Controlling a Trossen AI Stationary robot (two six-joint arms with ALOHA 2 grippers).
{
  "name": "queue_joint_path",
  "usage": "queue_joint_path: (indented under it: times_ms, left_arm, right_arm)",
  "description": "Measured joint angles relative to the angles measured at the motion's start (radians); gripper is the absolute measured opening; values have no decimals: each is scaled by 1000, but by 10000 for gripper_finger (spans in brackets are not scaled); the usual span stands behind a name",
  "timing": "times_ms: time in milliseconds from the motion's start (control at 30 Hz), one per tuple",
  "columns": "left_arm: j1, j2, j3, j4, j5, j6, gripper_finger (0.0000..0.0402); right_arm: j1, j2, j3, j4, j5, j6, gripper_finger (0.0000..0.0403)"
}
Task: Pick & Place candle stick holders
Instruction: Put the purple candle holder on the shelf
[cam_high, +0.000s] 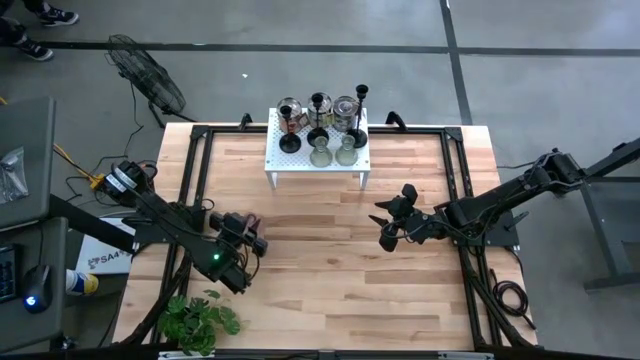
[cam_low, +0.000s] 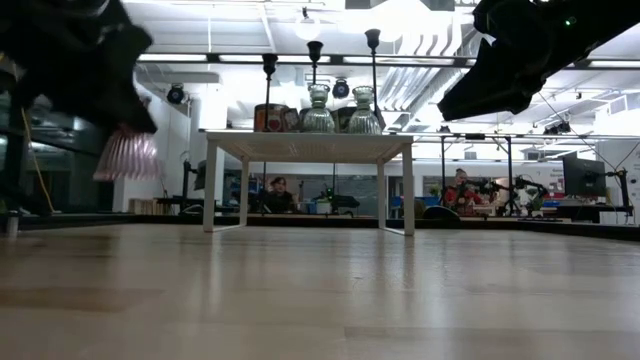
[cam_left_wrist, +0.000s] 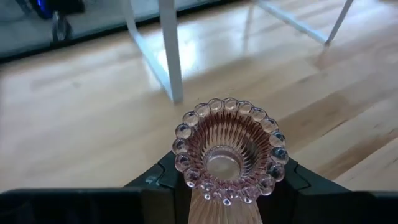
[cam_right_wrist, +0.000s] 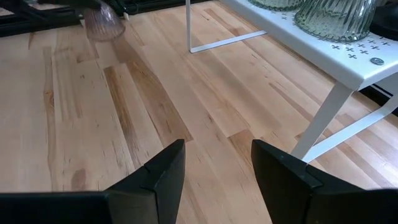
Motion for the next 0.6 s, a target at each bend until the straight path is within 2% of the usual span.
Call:
queue_joint_path:
  times_ms: [133, 400, 600]
  left_arm:
    - [32, -28, 71, -58, -28, 86, 124]
    - [189, -129, 199, -39, -64, 506, 124]
    - [310, -215, 255, 98, -46, 820, 124]
  right_arm:
    - [0, 0, 0, 0, 0, 0, 176]
    - [0, 0, 0, 0, 2, 0, 176]
    - [0, 0, 0, 0, 3, 0, 176]
